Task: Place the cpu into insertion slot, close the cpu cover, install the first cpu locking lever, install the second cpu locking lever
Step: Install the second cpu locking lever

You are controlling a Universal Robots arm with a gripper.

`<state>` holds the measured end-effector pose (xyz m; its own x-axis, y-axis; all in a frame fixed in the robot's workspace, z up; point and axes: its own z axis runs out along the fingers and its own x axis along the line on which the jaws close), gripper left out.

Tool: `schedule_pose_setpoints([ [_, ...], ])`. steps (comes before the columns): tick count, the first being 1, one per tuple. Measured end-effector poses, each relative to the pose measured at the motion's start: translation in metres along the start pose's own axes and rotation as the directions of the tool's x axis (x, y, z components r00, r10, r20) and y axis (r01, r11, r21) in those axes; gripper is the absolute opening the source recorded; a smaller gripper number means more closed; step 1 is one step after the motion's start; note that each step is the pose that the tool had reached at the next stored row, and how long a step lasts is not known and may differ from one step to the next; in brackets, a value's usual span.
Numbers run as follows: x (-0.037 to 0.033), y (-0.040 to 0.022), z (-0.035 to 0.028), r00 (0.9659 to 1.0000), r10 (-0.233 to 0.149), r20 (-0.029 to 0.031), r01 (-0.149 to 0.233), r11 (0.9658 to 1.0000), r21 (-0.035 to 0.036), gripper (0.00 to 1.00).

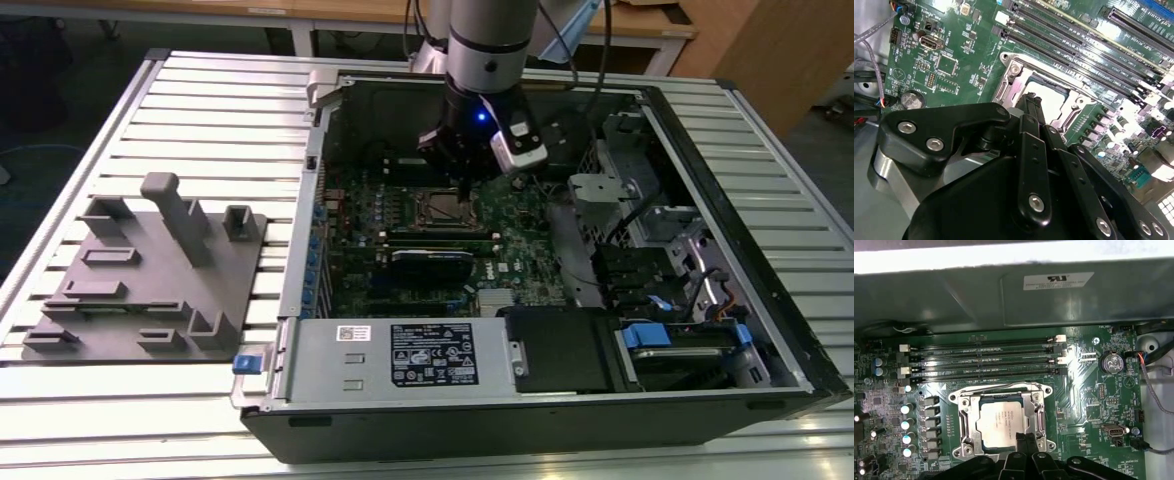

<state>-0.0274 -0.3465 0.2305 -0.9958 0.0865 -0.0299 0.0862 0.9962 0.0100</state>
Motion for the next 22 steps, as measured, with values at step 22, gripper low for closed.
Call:
schedule_pose_setpoints([
  [22, -0.0004, -0.0030, -0.0051, 1.0000, 0.000, 0.0001, 0.000, 1.0000, -0.0001, 0.10],
])
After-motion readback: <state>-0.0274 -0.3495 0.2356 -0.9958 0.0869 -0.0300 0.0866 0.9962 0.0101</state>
